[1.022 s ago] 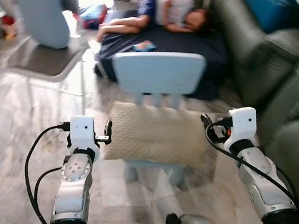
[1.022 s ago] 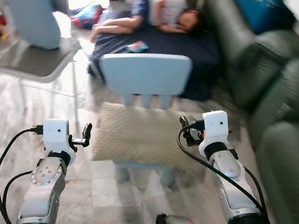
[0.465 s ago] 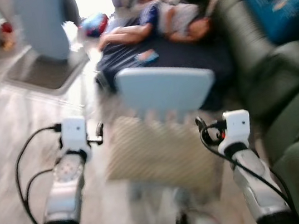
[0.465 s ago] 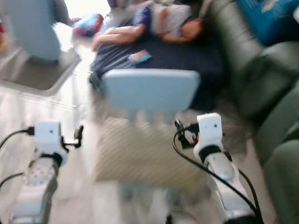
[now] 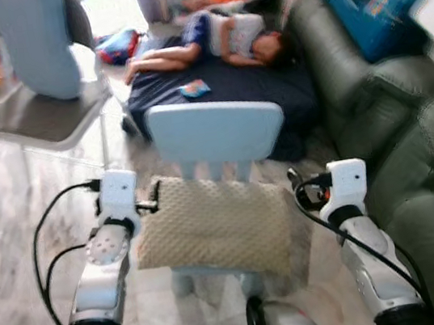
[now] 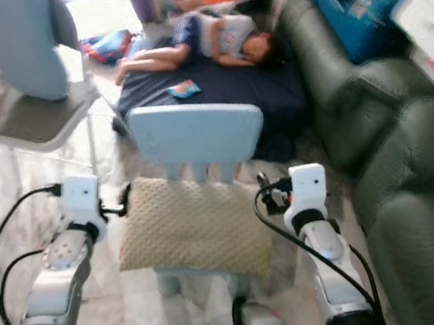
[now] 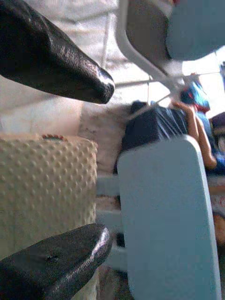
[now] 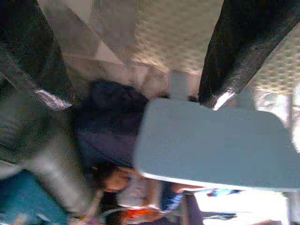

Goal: Move the pillow to the sofa

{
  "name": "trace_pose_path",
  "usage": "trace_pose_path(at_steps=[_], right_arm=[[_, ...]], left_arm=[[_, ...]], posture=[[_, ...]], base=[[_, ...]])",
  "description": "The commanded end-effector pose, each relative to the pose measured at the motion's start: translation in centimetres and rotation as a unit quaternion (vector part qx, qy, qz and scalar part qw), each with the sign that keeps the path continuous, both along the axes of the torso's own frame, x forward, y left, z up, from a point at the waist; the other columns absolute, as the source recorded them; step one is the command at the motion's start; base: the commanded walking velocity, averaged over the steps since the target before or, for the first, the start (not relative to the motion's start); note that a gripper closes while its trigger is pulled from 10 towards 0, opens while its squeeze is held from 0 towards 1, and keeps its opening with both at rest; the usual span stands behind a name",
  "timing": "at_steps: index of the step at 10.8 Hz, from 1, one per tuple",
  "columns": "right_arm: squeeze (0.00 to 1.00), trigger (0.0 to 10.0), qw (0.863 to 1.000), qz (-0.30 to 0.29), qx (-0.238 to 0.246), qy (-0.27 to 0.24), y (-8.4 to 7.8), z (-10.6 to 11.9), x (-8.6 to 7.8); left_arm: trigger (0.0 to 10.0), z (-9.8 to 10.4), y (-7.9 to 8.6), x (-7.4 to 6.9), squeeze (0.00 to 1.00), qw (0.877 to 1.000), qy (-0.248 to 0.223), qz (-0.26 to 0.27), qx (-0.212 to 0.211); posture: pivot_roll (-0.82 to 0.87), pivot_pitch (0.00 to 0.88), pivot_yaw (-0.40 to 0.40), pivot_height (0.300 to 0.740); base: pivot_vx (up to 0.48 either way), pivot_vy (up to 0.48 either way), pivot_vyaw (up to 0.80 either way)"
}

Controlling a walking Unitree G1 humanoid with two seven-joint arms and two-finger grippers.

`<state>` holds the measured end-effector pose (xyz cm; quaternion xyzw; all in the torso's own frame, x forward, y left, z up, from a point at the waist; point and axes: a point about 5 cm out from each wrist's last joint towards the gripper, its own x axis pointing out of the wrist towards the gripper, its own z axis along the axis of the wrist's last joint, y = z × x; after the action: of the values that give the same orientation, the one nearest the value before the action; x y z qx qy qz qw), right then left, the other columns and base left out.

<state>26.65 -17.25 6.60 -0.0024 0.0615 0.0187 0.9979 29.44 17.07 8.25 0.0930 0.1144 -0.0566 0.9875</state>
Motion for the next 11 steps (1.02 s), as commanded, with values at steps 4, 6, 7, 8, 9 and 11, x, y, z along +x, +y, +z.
trace_pose_path(at_steps=[4, 6, 7, 8, 9, 11], right_arm=[[0.0, 10.0, 1.0, -0.005, -0.001, 0.004, -0.5, -0.2, -0.4], [0.0, 10.0, 1.0, 0.0, -0.001, 0.003, -0.4, -0.1, -0.4], [0.0, 10.0, 1.0, 0.003, -0.003, 0.003, -0.3, -0.1, -0.4], [0.0, 10.0, 1.0, 0.006, -0.004, 0.003, -0.2, -0.1, -0.4], [0.0, 10.0, 1.0, 0.008, -0.003, 0.002, -0.2, 0.0, -0.4], [0.0, 10.0, 1.0, 0.016, 0.001, 0.003, -0.1, -0.1, -0.4]], left_arm=[[10.0, 0.1, -0.1, -0.1, 0.0, 1.0, -0.006, 0.001, 0.01], [10.0, 0.2, 0.1, -0.1, 0.0, 1.0, -0.005, 0.008, 0.011], [10.0, 0.1, 0.2, -0.1, 0.0, 1.0, -0.004, 0.009, 0.017], [10.0, 0.1, 0.4, -0.1, 0.0, 0.999, -0.005, 0.014, 0.029], [10.0, -0.1, 0.7, -0.3, 0.0, 0.999, -0.003, 0.02, 0.038], [10.0, -0.7, 1.5, -0.9, 0.0, 0.999, 0.006, 0.027, 0.046]], posture=[[-0.07, 0.17, -0.033, 0.74], [-0.07, 0.174, -0.034, 0.74], [-0.07, 0.175, -0.036, 0.74], [-0.07, 0.178, -0.034, 0.74], [-0.07, 0.179, -0.032, 0.74], [-0.07, 0.179, -0.033, 0.74]], base=[[0.0, 0.0, -0.4], [0.0, 0.0, 0.0], [0.0, 0.0, 0.0], [0.0, 0.0, 0.0], [0.0, 0.0, 0.0], [0.0, 0.0, 0.0]])
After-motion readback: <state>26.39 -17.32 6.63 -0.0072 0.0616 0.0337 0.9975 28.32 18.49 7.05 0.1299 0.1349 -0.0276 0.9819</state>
